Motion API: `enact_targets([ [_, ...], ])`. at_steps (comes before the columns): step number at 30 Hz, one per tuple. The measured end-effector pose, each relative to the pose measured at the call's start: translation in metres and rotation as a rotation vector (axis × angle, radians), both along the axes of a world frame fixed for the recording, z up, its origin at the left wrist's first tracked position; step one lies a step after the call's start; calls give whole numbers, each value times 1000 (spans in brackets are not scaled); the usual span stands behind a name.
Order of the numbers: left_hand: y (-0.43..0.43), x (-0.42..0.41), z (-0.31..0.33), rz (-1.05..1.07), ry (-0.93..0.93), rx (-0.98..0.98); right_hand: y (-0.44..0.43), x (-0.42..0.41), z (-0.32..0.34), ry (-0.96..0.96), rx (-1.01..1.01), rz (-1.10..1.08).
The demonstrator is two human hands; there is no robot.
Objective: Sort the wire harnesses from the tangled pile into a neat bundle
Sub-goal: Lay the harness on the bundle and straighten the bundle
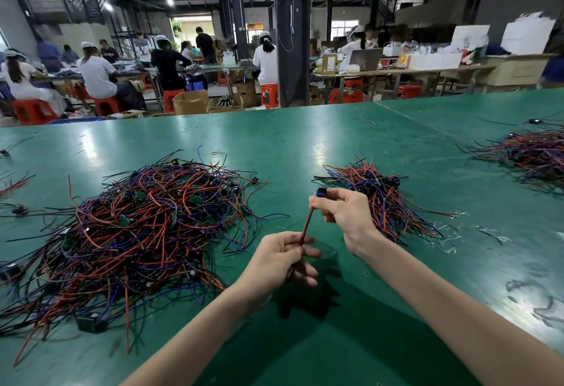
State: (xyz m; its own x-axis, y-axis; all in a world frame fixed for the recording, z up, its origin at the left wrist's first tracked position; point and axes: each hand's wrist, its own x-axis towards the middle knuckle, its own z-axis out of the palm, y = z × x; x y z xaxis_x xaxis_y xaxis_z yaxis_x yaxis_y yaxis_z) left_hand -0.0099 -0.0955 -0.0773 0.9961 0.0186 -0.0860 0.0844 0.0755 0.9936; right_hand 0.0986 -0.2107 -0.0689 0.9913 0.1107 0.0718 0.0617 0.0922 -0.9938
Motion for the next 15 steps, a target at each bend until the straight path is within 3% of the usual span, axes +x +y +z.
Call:
enact_targets([
  [6, 5, -3, 1, -59, 20, 89, -3, 4, 2, -44, 51, -31],
  [15, -4, -2, -9, -83, 38, 27, -7, 10, -1, -52, 79, -83],
])
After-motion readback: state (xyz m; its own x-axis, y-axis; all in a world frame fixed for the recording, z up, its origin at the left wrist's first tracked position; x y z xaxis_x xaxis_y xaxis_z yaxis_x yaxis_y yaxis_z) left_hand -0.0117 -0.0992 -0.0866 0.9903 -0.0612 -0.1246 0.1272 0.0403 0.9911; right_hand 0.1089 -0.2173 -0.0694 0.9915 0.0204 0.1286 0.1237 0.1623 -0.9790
